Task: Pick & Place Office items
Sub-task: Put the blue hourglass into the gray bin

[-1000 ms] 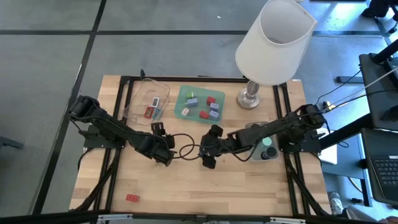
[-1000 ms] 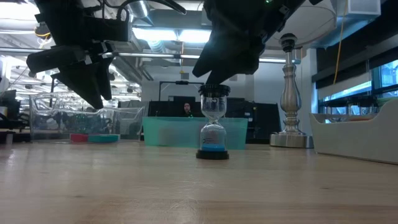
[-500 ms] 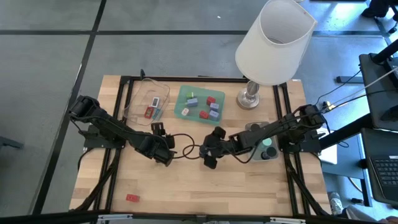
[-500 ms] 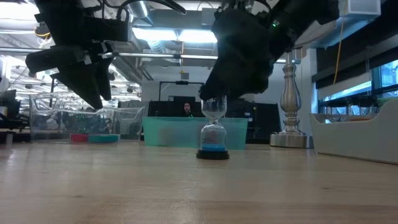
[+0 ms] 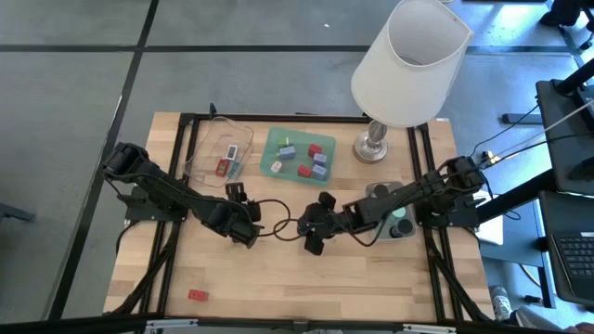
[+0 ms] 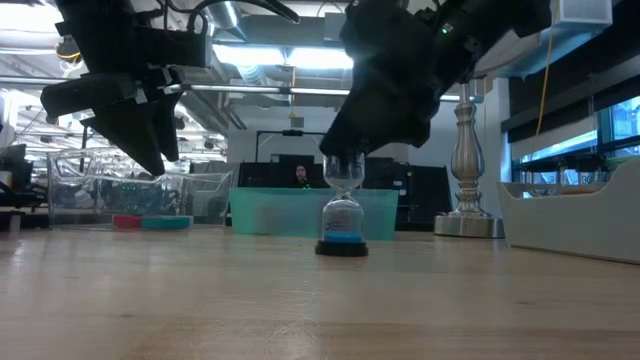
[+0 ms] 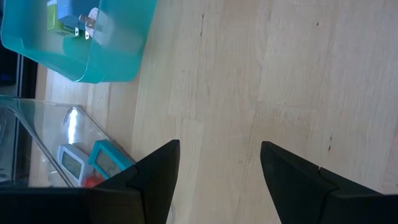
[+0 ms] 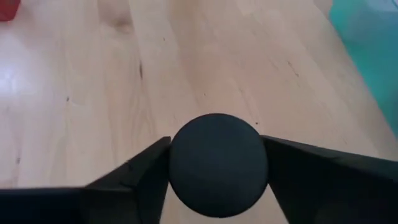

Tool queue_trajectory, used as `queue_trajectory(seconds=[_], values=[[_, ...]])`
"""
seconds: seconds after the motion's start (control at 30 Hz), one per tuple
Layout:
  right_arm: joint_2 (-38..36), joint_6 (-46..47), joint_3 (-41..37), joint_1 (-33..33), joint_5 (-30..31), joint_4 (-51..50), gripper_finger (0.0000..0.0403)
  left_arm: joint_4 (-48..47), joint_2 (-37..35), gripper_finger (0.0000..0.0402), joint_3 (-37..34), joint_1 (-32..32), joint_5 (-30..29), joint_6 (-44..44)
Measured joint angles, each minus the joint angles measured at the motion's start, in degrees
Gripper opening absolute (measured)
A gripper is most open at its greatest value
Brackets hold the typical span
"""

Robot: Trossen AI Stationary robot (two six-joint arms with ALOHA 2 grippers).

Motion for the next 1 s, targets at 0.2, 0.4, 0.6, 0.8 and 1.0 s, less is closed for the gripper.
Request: queue_trajectory(seconds=[0.2, 0.4, 0.6, 0.8, 1.0], values=[[-0.5, 3.64, 0.0, 1.06, -0.03, 0.22, 0.0214, 0.0, 0.0, 0.0221, 0.0, 0.0, 0.0, 0.0], [-6.6, 5.74, 0.0, 2.9, 2.43, -3.02, 0.0214, 0.0, 0.0, 0.0221, 0.0, 0.0, -0.28, 0.0], [-16.21, 10.74, 0.02, 7.53, 10.39, -14.31, 0.0214, 0.04, 0.0, 0.0221, 0.0, 0.0, 0.02, 0.0], [-22.99, 29.71, 0.02, 15.44, 18.98, -33.21, 0.0214, 0.25, 0.0, 0.0221, 0.0, 0.0, 0.89, -0.07], [-24.57, 52.24, 0.02, 25.1, 25.16, -50.25, 0.0214, 0.52, 0.0, 0.0221, 0.0, 0.0, 1.49, -0.13]])
